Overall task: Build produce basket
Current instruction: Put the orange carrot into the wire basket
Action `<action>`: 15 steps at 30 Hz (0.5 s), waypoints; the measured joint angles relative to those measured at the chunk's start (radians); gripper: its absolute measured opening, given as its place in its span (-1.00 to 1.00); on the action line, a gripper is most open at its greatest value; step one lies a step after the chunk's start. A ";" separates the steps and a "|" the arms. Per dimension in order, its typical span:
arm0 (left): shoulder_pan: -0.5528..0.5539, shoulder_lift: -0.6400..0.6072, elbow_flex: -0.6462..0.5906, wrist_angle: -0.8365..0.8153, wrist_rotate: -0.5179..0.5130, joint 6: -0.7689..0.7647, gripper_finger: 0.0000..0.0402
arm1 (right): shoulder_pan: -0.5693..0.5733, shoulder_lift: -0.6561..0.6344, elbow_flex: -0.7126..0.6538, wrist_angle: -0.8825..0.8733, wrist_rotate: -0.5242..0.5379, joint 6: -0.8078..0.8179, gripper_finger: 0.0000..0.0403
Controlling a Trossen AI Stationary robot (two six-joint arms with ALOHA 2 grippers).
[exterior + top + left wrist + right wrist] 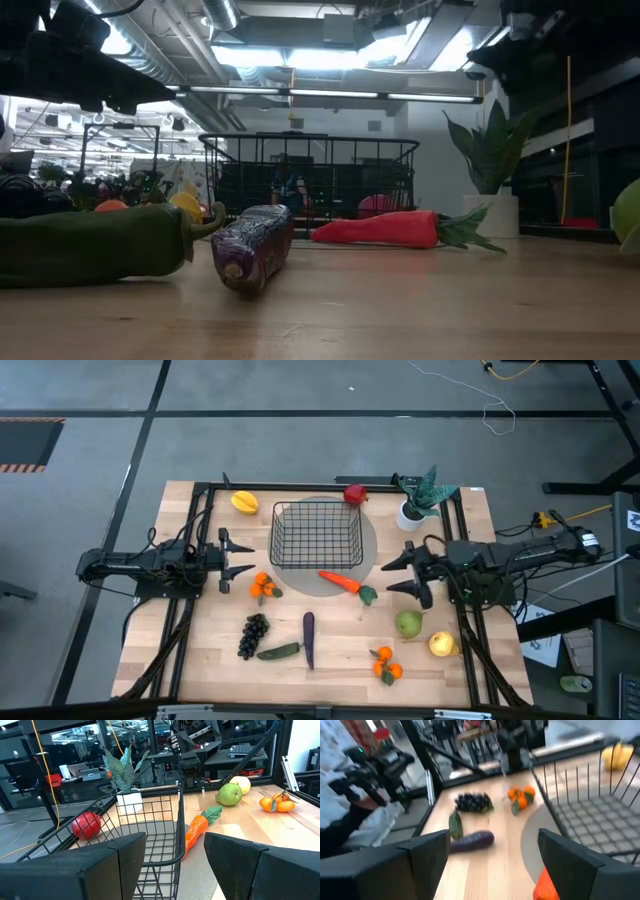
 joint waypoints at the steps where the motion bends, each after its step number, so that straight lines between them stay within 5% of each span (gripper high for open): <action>1: 0.000 0.000 0.000 0.000 0.000 -0.001 -0.03 | 0.000 0.026 0.001 0.000 0.000 0.015 0.45; 15: 0.000 0.000 0.000 -0.001 0.000 -0.012 -0.03 | 0.000 0.308 0.001 -0.004 0.003 0.147 0.45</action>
